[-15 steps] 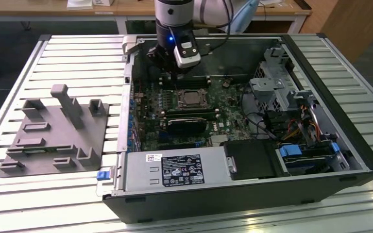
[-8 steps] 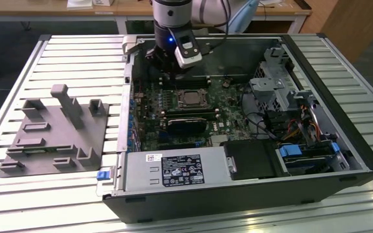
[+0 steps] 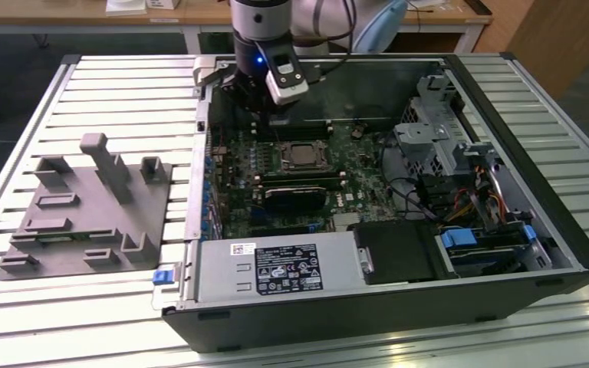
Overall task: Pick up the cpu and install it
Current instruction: 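Install the first cpu locking lever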
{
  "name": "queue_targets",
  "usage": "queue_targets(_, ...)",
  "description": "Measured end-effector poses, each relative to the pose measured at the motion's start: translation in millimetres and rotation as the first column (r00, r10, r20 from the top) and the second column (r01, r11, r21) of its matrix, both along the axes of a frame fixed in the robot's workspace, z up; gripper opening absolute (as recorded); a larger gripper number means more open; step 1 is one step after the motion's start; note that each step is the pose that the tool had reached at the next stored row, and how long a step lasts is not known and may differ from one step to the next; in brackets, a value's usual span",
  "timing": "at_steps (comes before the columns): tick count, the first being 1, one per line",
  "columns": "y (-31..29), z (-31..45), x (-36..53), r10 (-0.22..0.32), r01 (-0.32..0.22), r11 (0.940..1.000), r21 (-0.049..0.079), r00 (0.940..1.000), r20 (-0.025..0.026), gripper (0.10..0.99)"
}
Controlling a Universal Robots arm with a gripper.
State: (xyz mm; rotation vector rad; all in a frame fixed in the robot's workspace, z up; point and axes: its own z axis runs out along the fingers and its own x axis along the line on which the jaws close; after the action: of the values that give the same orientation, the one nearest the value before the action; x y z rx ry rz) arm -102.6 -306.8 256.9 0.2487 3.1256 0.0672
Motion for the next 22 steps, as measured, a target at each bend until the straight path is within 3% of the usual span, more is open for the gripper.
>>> queue_targets(6,11.0,-2.2,-2.5,0.018,-0.018,0.9998,0.000,0.9998,0.0000,0.106)
queue_targets(9,11.7,-2.5,-0.8,0.024,-0.024,0.9997,-0.001,0.9997,0.0000,0.106)
queue_targets(22,13.6,-3.6,27.4,0.031,-0.031,0.9995,-0.001,0.9995,-0.0002,0.106)
